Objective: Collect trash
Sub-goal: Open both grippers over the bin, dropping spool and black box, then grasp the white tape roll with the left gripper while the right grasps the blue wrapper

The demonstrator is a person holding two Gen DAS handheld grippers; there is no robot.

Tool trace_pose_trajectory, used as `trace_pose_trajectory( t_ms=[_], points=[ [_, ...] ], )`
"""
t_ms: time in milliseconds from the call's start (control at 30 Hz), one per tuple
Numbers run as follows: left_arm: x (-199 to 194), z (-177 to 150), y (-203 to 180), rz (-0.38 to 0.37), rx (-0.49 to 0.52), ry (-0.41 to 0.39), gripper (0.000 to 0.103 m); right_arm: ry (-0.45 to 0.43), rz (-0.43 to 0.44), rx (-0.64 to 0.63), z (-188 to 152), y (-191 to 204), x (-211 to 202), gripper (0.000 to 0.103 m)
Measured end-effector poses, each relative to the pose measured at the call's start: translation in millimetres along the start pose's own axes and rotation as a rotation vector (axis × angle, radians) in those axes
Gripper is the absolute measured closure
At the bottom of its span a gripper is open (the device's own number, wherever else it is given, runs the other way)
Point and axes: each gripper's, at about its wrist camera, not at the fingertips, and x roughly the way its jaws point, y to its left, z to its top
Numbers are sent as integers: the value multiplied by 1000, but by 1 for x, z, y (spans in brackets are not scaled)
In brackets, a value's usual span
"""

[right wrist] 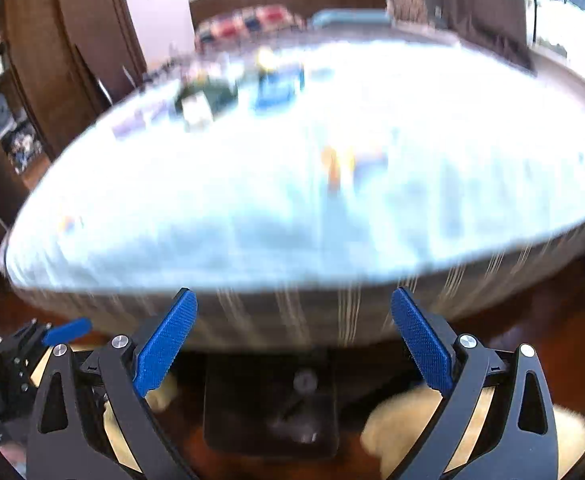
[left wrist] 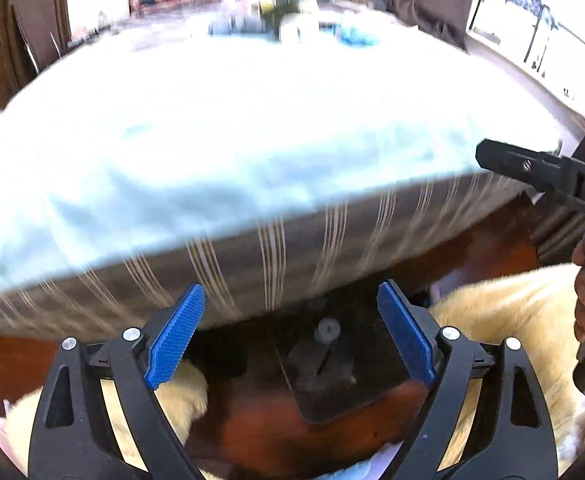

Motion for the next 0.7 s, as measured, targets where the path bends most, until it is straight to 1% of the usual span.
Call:
trace_pose_trajectory(
  t_ms=[67,167,300,400,467,533,600,667,700],
  points=[
    [-11,15,0,8,10,-48,19,-46,-17,-14,17,2,-6,5],
    [-20,44,2,31,28,-103,18,-72,-28,-32,38,5,-2,5],
    [-16,69,0,49,46,-131,18,-59,-11,-15,63,1,19,5],
    [-4,89,4,48,51,-120,18,-54,-26,-14,74,0,42,6],
    [9,101,5,45,50,-110,18,-42,-27,-10,87,-1,60,9],
    [20,113,9,48,44,-107,19,-21,-4,4,97,-2,77,20],
    [30,123,14,36,33,-102,19,-1,9,12,108,-3,91,24],
    [38,134,17,22,19,-98,22,17,26,13,119,0,106,27],
    [42,139,18,13,15,-95,24,26,31,12,123,2,112,32]
  ],
)
